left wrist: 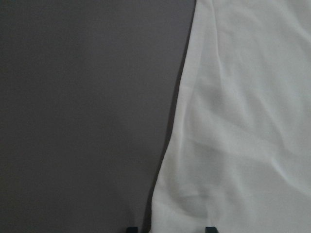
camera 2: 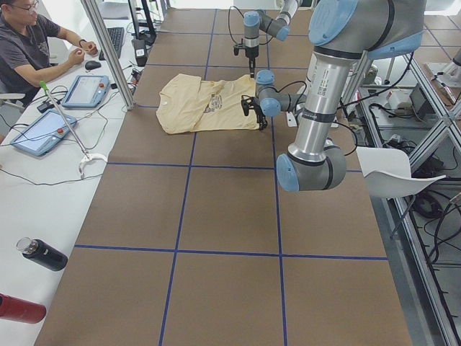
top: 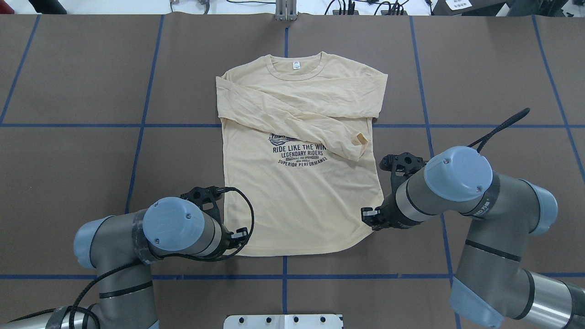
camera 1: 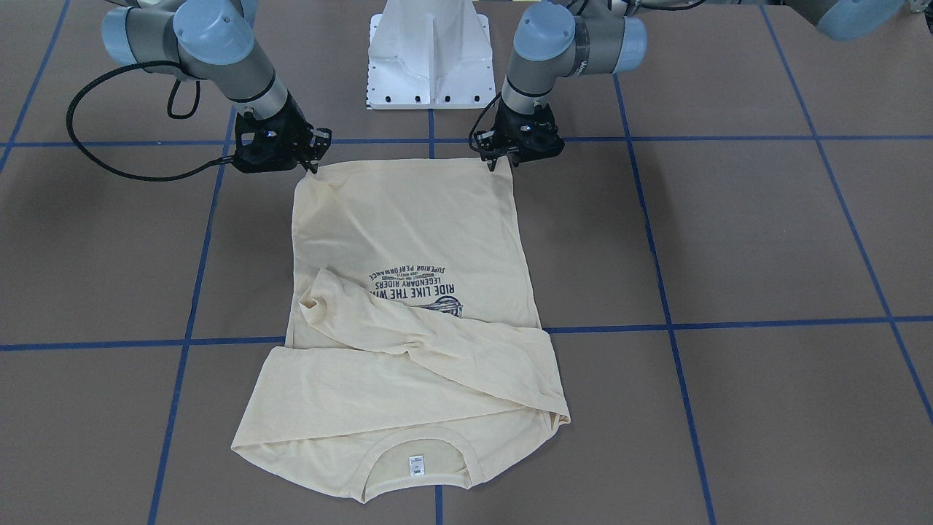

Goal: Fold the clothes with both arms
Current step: 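Grasp both side edges of the shirt near the hem with both grippers, then pull both side edges toward the robot to straighten the shirt body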

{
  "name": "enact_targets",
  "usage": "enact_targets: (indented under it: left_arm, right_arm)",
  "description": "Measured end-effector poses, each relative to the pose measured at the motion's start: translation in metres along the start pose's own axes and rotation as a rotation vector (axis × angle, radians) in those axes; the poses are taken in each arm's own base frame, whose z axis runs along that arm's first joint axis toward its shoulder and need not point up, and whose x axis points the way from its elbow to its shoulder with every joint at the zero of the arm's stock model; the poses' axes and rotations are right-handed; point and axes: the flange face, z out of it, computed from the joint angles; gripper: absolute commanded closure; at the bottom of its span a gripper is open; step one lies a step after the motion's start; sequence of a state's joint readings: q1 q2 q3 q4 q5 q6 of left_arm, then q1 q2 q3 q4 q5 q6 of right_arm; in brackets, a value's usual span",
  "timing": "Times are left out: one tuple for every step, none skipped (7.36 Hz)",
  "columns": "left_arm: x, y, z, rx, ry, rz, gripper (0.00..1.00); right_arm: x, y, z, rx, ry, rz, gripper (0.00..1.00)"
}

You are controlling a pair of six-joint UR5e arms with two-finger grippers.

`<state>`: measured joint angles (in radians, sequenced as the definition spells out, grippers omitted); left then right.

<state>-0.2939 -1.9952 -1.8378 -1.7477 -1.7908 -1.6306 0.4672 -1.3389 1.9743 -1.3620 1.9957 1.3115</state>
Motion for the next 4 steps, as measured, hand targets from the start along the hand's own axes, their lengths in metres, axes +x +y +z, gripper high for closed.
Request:
enact_targets:
  left_arm:
    - [0.0014, 0.0014, -0.0014, -0.002, -0.002, 0.001, 0.82]
    - [0.0022, 0.0025, -0.0020, -0.003, -0.002, 0.001, 0.96]
    - [0.0024, 0.0044, -0.0015, -0.005, -0.003, 0.003, 1.00]
    - [0.0030, 0.0074, -0.0008, -0.009, -0.003, 0.007, 1.00]
  right_arm:
    - [0.0005, -0.0007, -0.0003, 0.001, 0.001, 0.001, 1.00]
    - [0.0010, -0.0017, -0.0009, 0.002, 0.001, 0.003, 1.00]
    - [0.0016, -0.0027, -0.0015, 0.003, 0.002, 0.005, 1.00]
    - [0.0020, -0.0035, -0.0020, 0.004, 0.003, 0.007, 1.00]
